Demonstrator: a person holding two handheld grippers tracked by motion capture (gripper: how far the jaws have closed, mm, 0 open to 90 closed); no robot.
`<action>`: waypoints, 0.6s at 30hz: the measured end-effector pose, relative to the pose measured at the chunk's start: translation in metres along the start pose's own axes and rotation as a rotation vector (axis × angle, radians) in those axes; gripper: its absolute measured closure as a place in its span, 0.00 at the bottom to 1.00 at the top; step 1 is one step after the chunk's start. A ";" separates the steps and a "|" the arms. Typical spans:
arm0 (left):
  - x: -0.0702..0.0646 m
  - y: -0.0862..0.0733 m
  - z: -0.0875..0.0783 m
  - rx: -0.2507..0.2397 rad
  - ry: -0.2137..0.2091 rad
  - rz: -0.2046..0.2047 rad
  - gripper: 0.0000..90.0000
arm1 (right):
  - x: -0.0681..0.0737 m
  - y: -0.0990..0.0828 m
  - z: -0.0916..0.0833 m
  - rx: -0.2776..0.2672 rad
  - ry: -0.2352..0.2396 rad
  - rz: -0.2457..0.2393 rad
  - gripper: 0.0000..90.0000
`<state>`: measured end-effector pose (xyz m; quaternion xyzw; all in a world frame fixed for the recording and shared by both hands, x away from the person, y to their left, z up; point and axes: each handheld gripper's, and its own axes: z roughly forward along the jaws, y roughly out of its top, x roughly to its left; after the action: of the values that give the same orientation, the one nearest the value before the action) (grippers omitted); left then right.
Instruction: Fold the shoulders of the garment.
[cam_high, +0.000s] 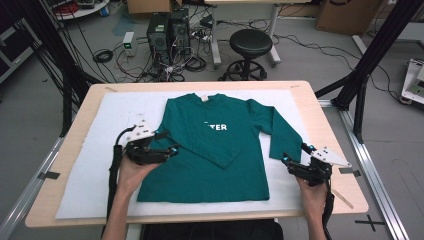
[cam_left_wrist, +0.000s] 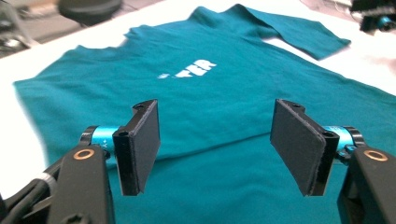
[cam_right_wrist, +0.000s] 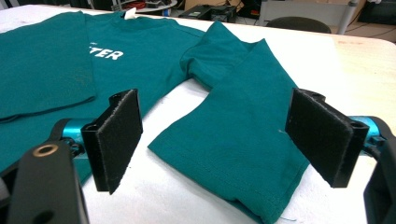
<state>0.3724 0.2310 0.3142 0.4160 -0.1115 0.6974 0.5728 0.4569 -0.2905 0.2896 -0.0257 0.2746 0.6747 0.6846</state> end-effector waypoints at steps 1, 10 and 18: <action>0.003 -0.004 -0.004 -0.003 0.011 -0.001 0.35 | 0.000 0.000 0.000 -0.002 -0.001 -0.001 0.21; 0.036 -0.046 -0.043 -0.018 0.112 -0.050 0.35 | 0.000 0.000 0.000 -0.003 -0.003 -0.002 0.21; 0.055 -0.075 -0.061 -0.063 0.189 -0.089 0.35 | 0.000 0.000 0.000 0.000 -0.002 0.002 0.21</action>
<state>0.4114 0.3319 0.2904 0.3346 -0.0601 0.7035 0.6242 0.4569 -0.2905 0.2895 -0.0247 0.2742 0.6755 0.6841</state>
